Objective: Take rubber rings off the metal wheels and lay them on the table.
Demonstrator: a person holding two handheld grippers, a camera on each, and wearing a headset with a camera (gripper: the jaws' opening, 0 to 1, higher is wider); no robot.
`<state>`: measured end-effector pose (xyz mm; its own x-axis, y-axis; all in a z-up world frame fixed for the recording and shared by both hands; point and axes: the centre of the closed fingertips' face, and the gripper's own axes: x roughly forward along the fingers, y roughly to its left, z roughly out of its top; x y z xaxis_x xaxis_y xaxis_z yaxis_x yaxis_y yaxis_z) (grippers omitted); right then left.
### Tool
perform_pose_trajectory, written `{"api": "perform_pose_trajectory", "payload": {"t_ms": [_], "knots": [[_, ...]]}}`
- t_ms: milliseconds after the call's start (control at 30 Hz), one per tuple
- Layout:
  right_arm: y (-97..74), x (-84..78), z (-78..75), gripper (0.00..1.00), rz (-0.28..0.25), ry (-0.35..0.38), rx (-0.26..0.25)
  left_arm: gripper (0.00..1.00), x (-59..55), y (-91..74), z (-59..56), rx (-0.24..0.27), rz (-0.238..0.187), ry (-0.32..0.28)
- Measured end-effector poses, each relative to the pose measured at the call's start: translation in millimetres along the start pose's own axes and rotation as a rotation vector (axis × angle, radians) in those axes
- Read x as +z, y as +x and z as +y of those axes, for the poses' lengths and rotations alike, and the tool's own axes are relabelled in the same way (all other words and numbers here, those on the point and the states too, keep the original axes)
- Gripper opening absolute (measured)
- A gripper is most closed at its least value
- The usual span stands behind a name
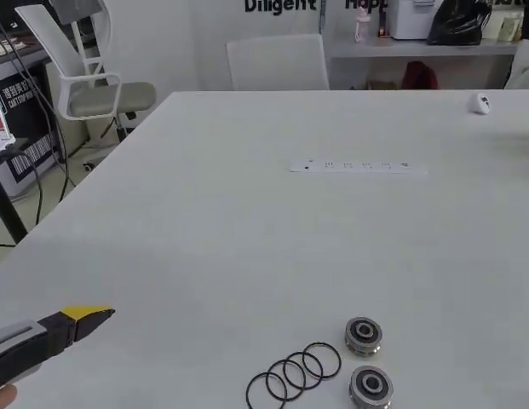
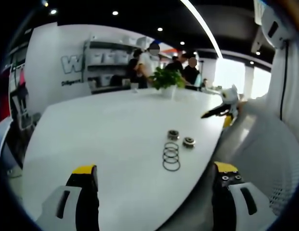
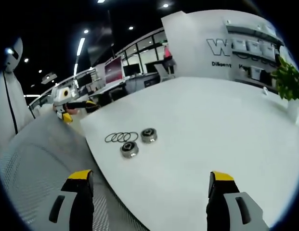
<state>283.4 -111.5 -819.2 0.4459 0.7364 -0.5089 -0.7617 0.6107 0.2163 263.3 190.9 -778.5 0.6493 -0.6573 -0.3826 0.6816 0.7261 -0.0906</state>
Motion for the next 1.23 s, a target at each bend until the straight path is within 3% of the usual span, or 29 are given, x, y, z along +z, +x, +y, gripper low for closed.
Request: {"api": "perform_pose_trajectory", "payload": {"t_ms": [900,1233], "knots": [[-0.5,-11.3,6.8,0.97,0.03,0.016,-0.011,0.99,-1.3,-0.3,-0.8,-0.003,0.008,-0.005],[-1.4,-12.0,7.2,0.96,0.036,0.024,-0.011,1.0,2.3,3.2,-10.3,-0.034,0.024,0.014]]}}
